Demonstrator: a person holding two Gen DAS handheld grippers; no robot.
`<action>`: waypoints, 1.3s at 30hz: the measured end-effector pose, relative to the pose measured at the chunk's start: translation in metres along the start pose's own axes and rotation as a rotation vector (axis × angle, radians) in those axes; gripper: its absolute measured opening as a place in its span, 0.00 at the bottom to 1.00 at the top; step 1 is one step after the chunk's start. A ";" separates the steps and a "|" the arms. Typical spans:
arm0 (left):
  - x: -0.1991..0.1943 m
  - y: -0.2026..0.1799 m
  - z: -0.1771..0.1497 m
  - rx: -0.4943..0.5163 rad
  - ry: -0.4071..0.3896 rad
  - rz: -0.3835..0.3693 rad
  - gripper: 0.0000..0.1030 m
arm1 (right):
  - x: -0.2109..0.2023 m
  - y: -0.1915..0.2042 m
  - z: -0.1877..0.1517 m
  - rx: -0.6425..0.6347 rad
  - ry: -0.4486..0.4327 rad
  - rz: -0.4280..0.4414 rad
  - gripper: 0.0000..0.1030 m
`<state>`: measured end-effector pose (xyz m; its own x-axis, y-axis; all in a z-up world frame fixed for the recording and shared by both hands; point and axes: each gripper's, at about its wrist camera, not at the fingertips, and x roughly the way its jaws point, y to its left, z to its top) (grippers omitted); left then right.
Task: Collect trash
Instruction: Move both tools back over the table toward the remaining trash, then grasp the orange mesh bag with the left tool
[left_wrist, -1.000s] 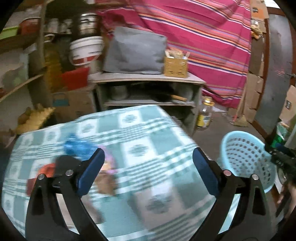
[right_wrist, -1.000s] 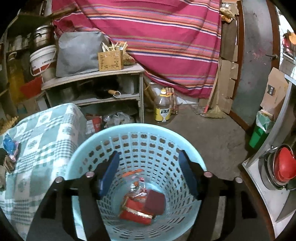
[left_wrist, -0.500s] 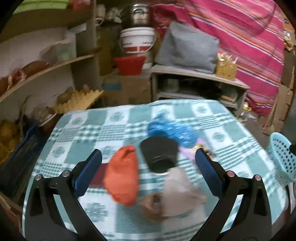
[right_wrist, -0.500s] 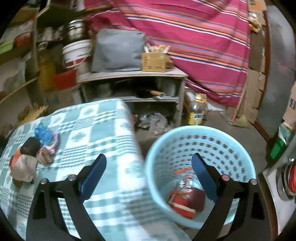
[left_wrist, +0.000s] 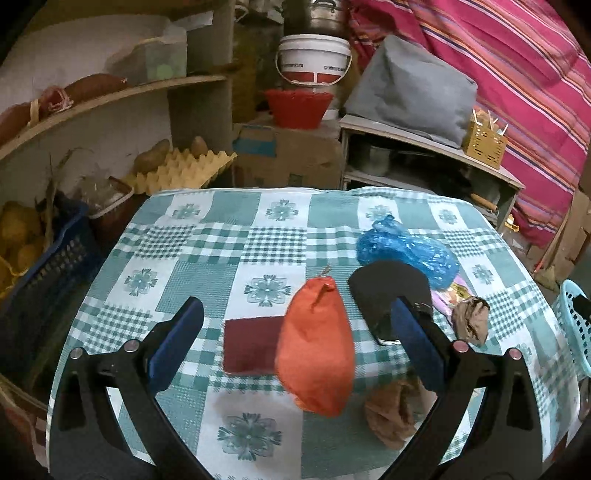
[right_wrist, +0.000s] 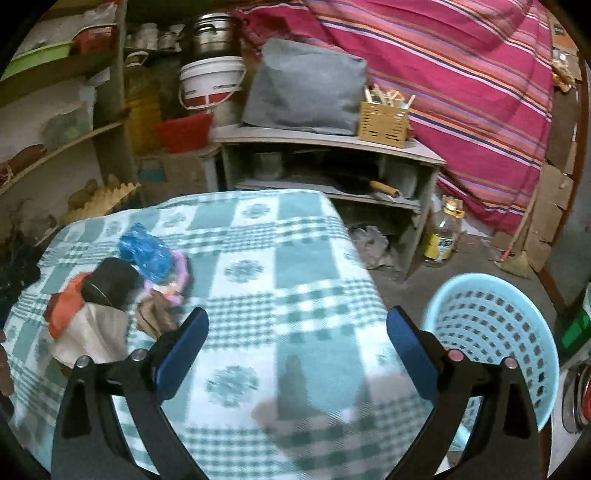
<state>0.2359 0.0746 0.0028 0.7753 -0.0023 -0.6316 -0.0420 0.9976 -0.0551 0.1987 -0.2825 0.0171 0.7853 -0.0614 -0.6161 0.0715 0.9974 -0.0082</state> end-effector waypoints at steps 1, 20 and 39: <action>0.001 0.002 0.000 0.001 -0.001 0.004 0.95 | 0.002 0.005 0.004 0.002 -0.003 0.008 0.92; 0.033 0.003 -0.014 0.026 0.088 -0.006 0.94 | 0.042 0.027 -0.003 -0.012 0.040 0.053 0.94; 0.060 -0.027 -0.028 0.101 0.168 -0.035 0.41 | 0.055 0.035 -0.014 -0.036 0.085 0.066 0.94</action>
<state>0.2658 0.0453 -0.0552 0.6590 -0.0406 -0.7511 0.0530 0.9986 -0.0074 0.2357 -0.2501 -0.0281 0.7323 0.0062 -0.6810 -0.0015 1.0000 0.0075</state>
